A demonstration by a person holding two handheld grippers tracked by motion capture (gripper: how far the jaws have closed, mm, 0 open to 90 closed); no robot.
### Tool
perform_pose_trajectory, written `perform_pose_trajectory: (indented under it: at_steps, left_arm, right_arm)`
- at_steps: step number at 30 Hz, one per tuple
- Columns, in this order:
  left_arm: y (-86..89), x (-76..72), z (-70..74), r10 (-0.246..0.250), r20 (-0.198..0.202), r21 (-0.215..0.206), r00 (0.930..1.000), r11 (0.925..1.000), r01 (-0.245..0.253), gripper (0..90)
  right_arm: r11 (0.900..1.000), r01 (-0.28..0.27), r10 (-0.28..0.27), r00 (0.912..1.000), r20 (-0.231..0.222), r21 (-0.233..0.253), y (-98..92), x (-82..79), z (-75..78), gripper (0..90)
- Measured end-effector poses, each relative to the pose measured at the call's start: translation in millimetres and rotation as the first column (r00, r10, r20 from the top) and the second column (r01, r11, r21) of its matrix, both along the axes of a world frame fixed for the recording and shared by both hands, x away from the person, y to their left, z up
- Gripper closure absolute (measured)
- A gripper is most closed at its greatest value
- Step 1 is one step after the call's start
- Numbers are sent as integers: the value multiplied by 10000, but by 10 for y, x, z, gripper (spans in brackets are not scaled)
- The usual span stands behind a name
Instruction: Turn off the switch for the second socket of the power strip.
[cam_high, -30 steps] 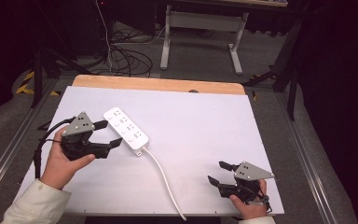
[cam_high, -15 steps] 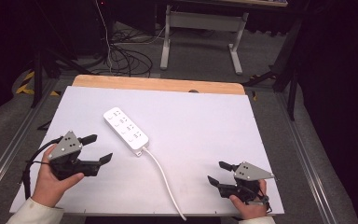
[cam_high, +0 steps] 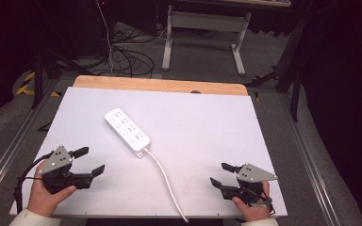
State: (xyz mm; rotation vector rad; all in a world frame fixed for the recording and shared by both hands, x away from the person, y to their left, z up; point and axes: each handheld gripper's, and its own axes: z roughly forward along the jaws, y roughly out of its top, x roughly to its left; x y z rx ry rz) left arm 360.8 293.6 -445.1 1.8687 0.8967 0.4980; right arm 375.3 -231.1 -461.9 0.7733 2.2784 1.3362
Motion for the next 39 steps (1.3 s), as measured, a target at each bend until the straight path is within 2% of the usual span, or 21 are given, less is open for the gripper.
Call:
perform_pose_trajectory:
  at_steps: [1, 6, 9, 13, 16, 17, 21, 24, 27, 31, 39]
  left_arm:
    - [19, 0, -17, 7, -22, -44, 10000, 10000, -7, 164]
    - [94, -42, -117, -39, -56, 541, 10000, 9985, 42, 159]
    - [134, -77, -187, 32, -153, 748, 9999, 9972, -20, 159]
    - [188, -101, -270, 139, -360, 728, 9993, 9973, -113, 159]
    - [202, -117, -305, 271, -362, 1306, 9990, 9912, -222, 159]
    - [202, -125, -310, 260, -469, 1230, 9986, 9922, -200, 156]
    - [198, -114, -309, 163, -423, 1082, 9990, 9941, -116, 154]
    - [169, -77, -325, 44, -539, 1101, 9985, 9939, 16, 156]
    - [149, -43, -338, 16, -731, 904, 9973, 9959, 50, 156]
    - [154, -52, -329, 60, -687, 847, 9976, 9964, -1, 154]
    - [204, -56, -313, 441, -416, 735, 9982, 9965, -410, 152]
  right_arm:
    - [10000, -10, 10, 10000, 2, 1, 1, -1, 1, 343]
    - [10000, 18, -18, 10000, 5, 48, -7, -4, 2, 344]
    - [10000, 38, -38, 10000, 12, 29, -20, 1, -1, 344]
    - [10000, 32, -32, 10000, 25, 77, -30, 1, -1, 343]
    - [10000, 31, -31, 10000, 18, 63, -26, -2, 2, 344]
    - [10000, 33, -33, 10000, 20, 63, -27, -3, 2, 343]
    - [10000, 36, -36, 10000, 10, 75, -33, -1, -2, 343]
    - [10000, 30, -30, 10000, -20, 84, -30, 2, -4, 344]
    - [10000, 40, -40, 10000, -33, 77, -29, 2, -5, 344]
    - [10000, 45, -45, 10000, -46, 73, -25, 2, -5, 343]
    - [10000, 49, -49, 10000, -43, 51, -23, 4, -6, 343]
